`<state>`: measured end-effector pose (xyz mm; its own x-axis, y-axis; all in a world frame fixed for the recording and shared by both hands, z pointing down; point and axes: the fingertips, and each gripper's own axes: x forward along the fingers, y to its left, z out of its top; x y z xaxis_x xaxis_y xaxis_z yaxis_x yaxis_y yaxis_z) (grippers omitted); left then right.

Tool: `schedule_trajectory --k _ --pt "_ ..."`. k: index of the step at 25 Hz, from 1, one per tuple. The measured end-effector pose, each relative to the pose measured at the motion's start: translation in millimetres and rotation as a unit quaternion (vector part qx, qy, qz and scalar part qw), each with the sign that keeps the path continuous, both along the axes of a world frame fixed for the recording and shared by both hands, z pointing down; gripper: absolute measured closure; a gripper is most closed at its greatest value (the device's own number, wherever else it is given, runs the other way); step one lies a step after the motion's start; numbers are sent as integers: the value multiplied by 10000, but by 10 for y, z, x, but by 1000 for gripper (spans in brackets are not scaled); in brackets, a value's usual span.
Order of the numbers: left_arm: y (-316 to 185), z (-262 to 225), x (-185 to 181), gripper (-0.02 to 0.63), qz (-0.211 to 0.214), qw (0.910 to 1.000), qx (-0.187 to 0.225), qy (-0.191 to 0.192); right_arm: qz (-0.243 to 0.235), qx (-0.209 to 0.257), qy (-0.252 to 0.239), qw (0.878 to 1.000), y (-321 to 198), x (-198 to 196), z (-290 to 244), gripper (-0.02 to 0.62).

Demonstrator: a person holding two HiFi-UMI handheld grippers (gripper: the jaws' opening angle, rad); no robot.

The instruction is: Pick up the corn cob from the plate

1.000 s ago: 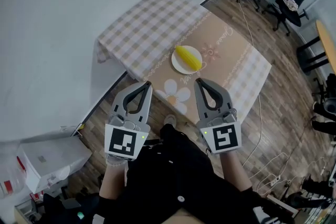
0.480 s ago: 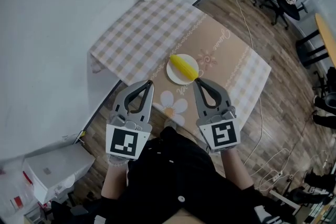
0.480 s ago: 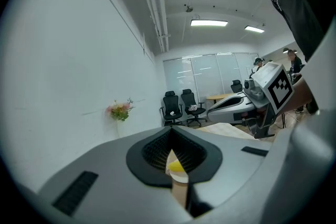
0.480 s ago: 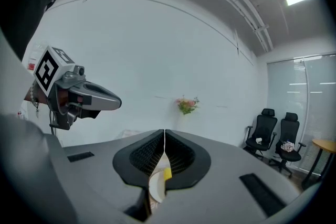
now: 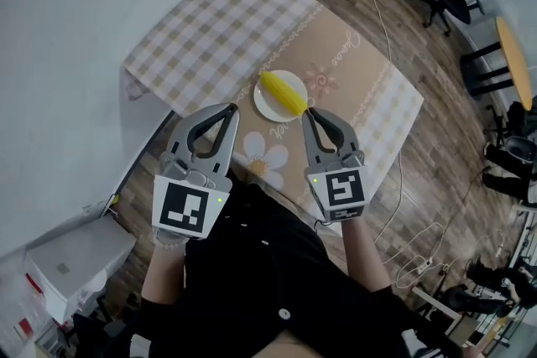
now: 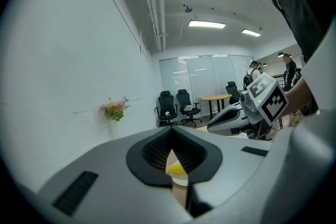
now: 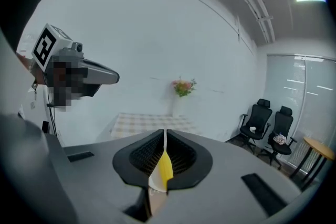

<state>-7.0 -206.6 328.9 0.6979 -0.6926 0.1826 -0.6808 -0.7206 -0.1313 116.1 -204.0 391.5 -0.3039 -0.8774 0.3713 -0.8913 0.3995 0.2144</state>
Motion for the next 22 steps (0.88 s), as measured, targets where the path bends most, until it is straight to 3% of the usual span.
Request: schedule_trajectory --k 7,13,16,22 --pt "-322 49 -99 594 225 9997 -116 -8 199 -450 105 9987 -303 -12 274 552" --pt "-410 134 -221 594 281 9995 -150 -64 97 -881 392 9953 -407 -60 555 549" --pt "-452 154 -255 594 276 9995 -111 -107 1 -1097 455 9929 -504 -65 693 478" --pt "-501 183 -364 594 120 9997 -168 -89 -302 -1607 613 9846 -657 -107 1043 409"
